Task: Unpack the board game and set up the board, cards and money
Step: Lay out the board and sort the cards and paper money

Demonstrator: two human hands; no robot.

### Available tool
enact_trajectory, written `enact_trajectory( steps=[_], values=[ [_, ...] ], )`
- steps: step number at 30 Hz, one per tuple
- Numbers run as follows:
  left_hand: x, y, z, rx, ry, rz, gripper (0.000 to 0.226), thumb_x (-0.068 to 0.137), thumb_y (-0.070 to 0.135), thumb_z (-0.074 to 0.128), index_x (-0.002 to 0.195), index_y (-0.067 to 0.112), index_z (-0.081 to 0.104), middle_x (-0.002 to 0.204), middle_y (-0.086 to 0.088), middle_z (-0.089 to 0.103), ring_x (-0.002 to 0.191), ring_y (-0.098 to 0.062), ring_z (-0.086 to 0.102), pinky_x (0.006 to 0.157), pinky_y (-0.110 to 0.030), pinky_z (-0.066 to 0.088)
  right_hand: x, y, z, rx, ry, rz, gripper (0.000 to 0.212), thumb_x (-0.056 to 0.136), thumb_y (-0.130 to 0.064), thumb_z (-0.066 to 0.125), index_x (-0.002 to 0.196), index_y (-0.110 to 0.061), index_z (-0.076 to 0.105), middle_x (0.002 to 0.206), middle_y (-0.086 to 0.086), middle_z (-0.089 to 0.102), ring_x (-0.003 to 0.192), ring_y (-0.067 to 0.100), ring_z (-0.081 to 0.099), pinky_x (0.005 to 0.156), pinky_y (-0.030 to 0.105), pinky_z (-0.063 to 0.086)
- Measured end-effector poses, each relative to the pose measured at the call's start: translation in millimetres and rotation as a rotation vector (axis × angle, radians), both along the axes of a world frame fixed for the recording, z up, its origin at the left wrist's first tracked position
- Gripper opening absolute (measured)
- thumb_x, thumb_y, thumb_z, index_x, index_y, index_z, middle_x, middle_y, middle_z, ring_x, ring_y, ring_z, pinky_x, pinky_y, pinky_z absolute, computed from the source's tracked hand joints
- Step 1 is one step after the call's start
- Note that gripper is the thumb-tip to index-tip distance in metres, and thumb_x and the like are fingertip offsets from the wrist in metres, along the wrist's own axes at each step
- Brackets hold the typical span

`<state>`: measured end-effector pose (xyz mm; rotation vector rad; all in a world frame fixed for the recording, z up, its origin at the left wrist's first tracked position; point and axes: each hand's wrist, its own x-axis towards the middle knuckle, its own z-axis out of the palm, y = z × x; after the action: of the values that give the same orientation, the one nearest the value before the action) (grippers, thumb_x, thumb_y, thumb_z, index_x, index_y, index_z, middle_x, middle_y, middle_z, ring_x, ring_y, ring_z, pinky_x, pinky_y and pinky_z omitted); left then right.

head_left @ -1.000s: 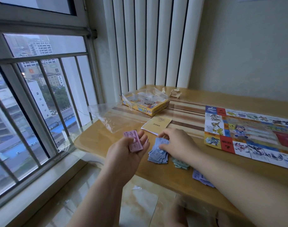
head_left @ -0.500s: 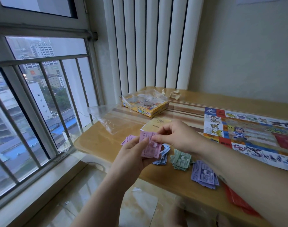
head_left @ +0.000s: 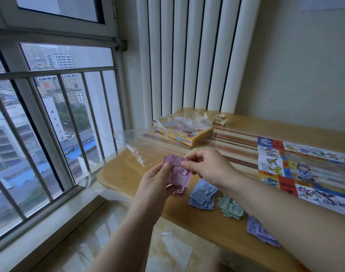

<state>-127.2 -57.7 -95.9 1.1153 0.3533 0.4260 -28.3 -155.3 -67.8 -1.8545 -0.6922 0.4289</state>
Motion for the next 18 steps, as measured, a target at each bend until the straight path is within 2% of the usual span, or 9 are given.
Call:
enact_trajectory(
  steps=[2,4,5,6,8,10,14,16,18],
  values=[
    [5,8,1,0.085,0.038,0.038,0.028,0.1,0.014,0.043,0.084,0.013,0.067,0.067,-0.003,0.07,0.061,-0.014,0.065,0.068,-0.033,0.054,2,11,-1,0.03,0.033,-0.022,0.009,0.084,-0.006,0.069,0.081,-0.012,0.062,0.07,0.0,0.06,0.049,-0.003,0.051,0.044,0.006,0.036],
    [11,20,1,0.269,0.082,0.069,0.027,0.099,0.015,0.045,0.084,0.017,0.068,0.068,0.0,0.072,0.067,-0.016,0.066,0.079,-0.039,0.054,3,20,-1,0.053,0.058,-0.012,0.011,0.084,-0.005,0.068,0.089,-0.01,0.06,0.073,0.002,0.06,0.046,-0.005,0.051,0.044,0.007,0.037],
    [14,27,0,0.398,0.104,0.079,0.023,0.098,0.016,0.048,0.09,0.016,0.069,0.07,0.002,0.072,0.068,-0.013,0.067,0.078,-0.035,0.054,5,24,-1,0.053,0.053,0.004,0.013,0.084,-0.005,0.068,0.093,-0.009,0.059,0.074,0.003,0.06,0.045,-0.006,0.051,0.045,0.007,0.037],
    [16,34,-1,0.546,0.131,0.093,0.018,0.097,0.018,0.051,0.1,0.015,0.069,0.071,0.005,0.071,0.067,-0.006,0.066,0.072,-0.024,0.054,6,27,0,0.041,0.043,0.012,0.015,0.084,-0.005,0.068,0.096,-0.009,0.06,0.076,0.004,0.061,0.046,-0.006,0.052,0.047,0.007,0.038],
    [18,46,-4,0.845,0.219,0.153,0.026,0.093,0.023,0.057,0.118,0.02,0.062,0.074,0.011,0.067,0.064,0.004,0.062,0.058,-0.006,0.044,10,32,-1,-0.044,-0.013,0.007,0.015,0.083,-0.008,0.07,0.096,-0.012,0.063,0.084,0.009,0.065,0.061,0.003,0.059,0.057,0.012,0.044],
    [17,53,-9,1.047,0.313,0.195,0.034,0.091,0.026,0.058,0.125,0.027,0.056,0.079,0.016,0.061,0.07,0.005,0.057,0.056,-0.005,0.039,15,35,-9,-0.161,-0.069,-0.025,0.012,0.082,-0.012,0.072,0.089,-0.017,0.064,0.089,0.009,0.068,0.076,0.014,0.063,0.071,0.024,0.049],
    [16,51,-19,1.278,0.403,0.142,0.019,0.09,0.032,0.057,0.109,0.032,0.062,0.097,0.014,0.056,0.077,-0.001,0.055,0.065,-0.016,0.043,18,43,-28,-0.366,-0.189,-0.09,0.019,0.076,-0.036,0.075,0.07,-0.028,0.059,0.079,-0.007,0.066,0.09,0.019,0.064,0.091,0.038,0.047],
    [15,48,-23,1.343,0.467,0.093,0.017,0.09,0.035,0.056,0.106,0.033,0.064,0.105,0.012,0.052,0.087,-0.007,0.056,0.071,-0.021,0.045,16,43,-31,-0.499,-0.311,-0.112,0.021,0.077,-0.046,0.07,0.073,-0.03,0.057,0.083,-0.012,0.065,0.094,0.015,0.061,0.095,0.035,0.038],
    [16,44,-24,1.418,0.521,0.06,0.018,0.09,0.036,0.054,0.103,0.035,0.065,0.107,0.012,0.052,0.095,-0.01,0.055,0.071,-0.023,0.042,13,40,-31,-0.609,-0.489,-0.124,0.022,0.08,-0.052,0.064,0.082,-0.032,0.056,0.09,-0.012,0.065,0.097,0.013,0.058,0.093,0.035,0.028]
  ],
)
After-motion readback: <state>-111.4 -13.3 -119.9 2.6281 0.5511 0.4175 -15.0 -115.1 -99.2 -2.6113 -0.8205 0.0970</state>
